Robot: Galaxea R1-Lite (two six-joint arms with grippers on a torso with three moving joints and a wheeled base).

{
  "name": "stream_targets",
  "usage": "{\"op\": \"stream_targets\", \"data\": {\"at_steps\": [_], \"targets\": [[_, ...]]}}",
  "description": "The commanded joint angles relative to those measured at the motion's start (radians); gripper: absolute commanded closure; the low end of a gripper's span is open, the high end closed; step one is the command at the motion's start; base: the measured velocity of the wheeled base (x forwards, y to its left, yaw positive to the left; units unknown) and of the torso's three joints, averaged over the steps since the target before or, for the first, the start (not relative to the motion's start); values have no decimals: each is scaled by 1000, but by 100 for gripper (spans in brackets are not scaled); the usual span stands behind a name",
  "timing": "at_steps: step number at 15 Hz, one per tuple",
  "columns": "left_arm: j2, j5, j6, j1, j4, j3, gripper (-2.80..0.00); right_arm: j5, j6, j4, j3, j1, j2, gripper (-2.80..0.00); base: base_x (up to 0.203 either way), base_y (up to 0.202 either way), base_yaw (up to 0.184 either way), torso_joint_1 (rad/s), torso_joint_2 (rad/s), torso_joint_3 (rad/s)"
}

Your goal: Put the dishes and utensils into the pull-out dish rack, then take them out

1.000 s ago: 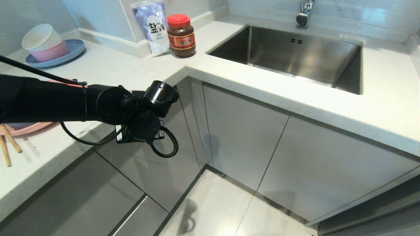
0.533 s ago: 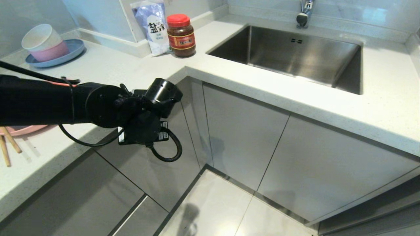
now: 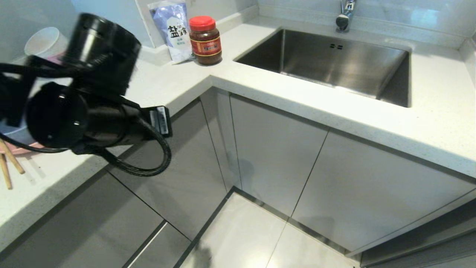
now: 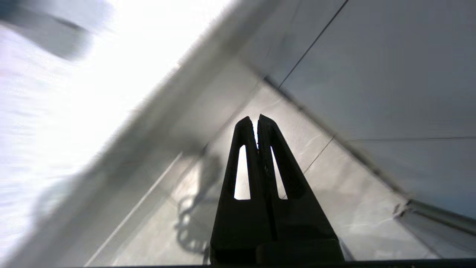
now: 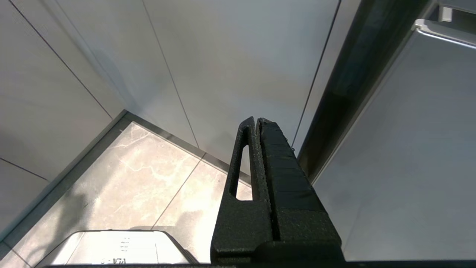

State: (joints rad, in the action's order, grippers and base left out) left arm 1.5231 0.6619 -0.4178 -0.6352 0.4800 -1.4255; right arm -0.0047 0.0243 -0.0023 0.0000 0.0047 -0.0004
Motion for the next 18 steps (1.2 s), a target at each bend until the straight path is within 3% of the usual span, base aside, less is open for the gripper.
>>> {"op": "stream_targets", "data": {"at_steps": [1,5,9,11,14,16,18], "targets": [[-173,-6,52,30,-21,4,0,0,0,0,2,1,-3,0,0,0,0,0,0,0],[-375,-67,244,166,-150,44,0,0,0,-1,2,0,-4,0,0,0,0,0,0,0],[-597,-142,361,407,-171,103,0,0,0,-1,2,0,-4,0,0,0,0,0,0,0],[-738,-261,376,494,-147,162,0,0,0,-1,2,0,-4,0,0,0,0,0,0,0],[-967,-446,352,582,4,221,0,0,0,0,2,0,-4,0,0,0,0,0,0,0],[-1129,-530,333,628,79,312,0,0,0,-1,2,0,-4,0,0,0,0,0,0,0],[-1266,-584,335,656,73,475,0,0,0,0,2,0,-3,0,0,0,0,0,0,0]]}}
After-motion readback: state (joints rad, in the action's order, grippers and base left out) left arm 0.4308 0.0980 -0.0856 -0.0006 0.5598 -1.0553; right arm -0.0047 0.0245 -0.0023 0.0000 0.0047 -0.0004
